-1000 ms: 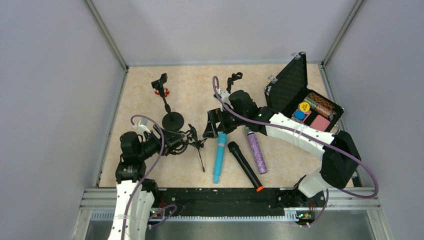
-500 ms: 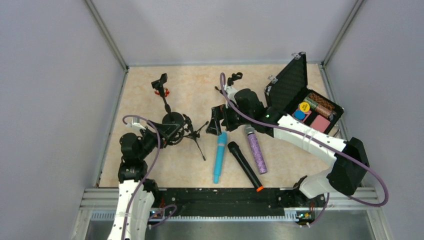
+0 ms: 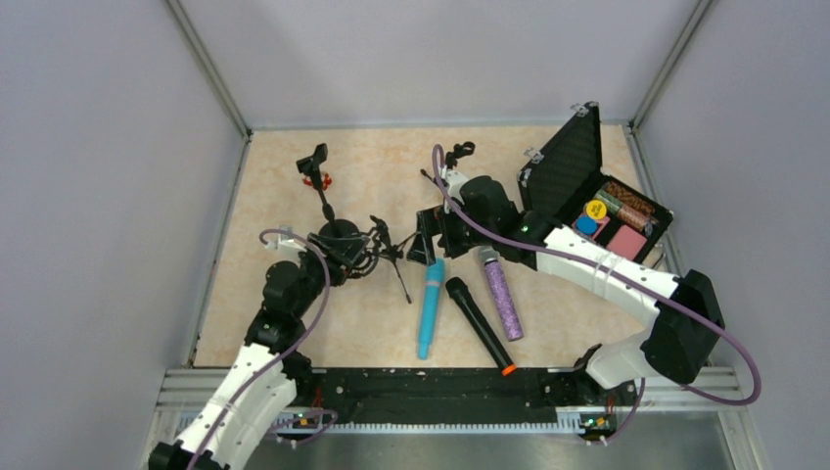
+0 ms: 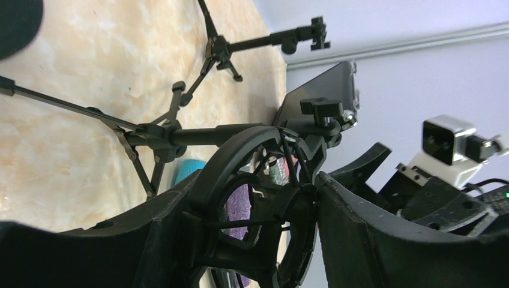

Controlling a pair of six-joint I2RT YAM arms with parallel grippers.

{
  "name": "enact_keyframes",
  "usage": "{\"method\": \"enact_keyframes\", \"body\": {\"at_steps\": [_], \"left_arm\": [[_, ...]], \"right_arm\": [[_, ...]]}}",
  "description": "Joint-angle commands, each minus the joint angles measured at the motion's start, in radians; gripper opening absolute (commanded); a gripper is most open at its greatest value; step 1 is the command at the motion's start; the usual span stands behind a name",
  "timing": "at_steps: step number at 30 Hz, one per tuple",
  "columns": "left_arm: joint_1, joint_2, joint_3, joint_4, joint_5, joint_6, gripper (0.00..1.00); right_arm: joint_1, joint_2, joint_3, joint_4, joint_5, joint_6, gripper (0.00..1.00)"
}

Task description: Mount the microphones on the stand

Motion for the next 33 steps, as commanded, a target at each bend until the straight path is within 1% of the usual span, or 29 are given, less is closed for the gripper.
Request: {"method": "enact_keyframes", "body": {"at_steps": [1, 4, 10, 14, 15, 17, 18, 19, 20, 21, 25, 26, 27, 28, 33], "left_arm": [[-0.154, 0.073, 0.052, 0.103, -0.254, 0.022, 0.0], [-0.192, 0.14, 0.087, 0.111, -0.324, 0.019, 0.0], [-0.207, 0.239, 0.127, 0.142, -0.345, 0.004, 0.0], [-0.215, 0.266, 0.135, 0.138, -0.351, -0.002, 0.0], [-0.216, 0.268, 0.137, 0.127, -0.353, -0.005, 0.03], [-0.219, 0.272, 0.149, 0.096, -0.349, 0.002, 0.17], [-0.22, 0.273, 0.158, 0.072, -0.348, 0.008, 0.29], [-0.22, 0.272, 0.166, 0.057, -0.347, 0.014, 0.43], [-0.221, 0.271, 0.172, 0.041, -0.346, 0.02, 0.53], [-0.224, 0.269, 0.176, 0.029, -0.349, 0.026, 0.59], [-0.227, 0.241, 0.18, -0.017, -0.379, 0.035, 0.75], [-0.227, 0.227, 0.18, -0.03, -0.389, 0.032, 0.81], [-0.228, 0.22, 0.178, -0.036, -0.394, 0.031, 0.92], [-0.228, 0.211, 0.177, -0.041, -0.4, 0.036, 0.98], [-0.227, 0.175, 0.183, -0.052, -0.401, 0.069, 0.99]], "right_arm": [[-0.006, -0.043, -0.01, 0.017, 0.017, -0.003, 0.97], [-0.009, -0.053, -0.016, 0.009, 0.023, -0.007, 0.97], [-0.019, -0.068, -0.031, -0.001, 0.034, -0.012, 0.98], [-0.024, -0.071, -0.034, -0.004, 0.035, -0.016, 0.98], [-0.025, -0.07, -0.034, -0.006, 0.036, -0.019, 0.98], [-0.027, -0.071, -0.036, -0.005, 0.036, -0.019, 0.98], [-0.028, -0.069, -0.035, -0.006, 0.035, -0.02, 0.99], [-0.028, -0.069, -0.034, -0.005, 0.034, -0.022, 0.99], [-0.029, -0.069, -0.032, -0.006, 0.031, -0.026, 0.99], [-0.028, -0.069, -0.031, -0.008, 0.031, -0.028, 0.99], [-0.032, -0.069, -0.023, -0.015, 0.035, -0.041, 0.99], [-0.032, -0.07, -0.02, -0.017, 0.035, -0.043, 0.99], [-0.033, -0.07, -0.021, -0.018, 0.036, -0.043, 0.99], [-0.034, -0.072, -0.021, -0.019, 0.036, -0.044, 0.99], [-0.038, -0.075, -0.027, -0.019, 0.036, -0.043, 0.99]]}}
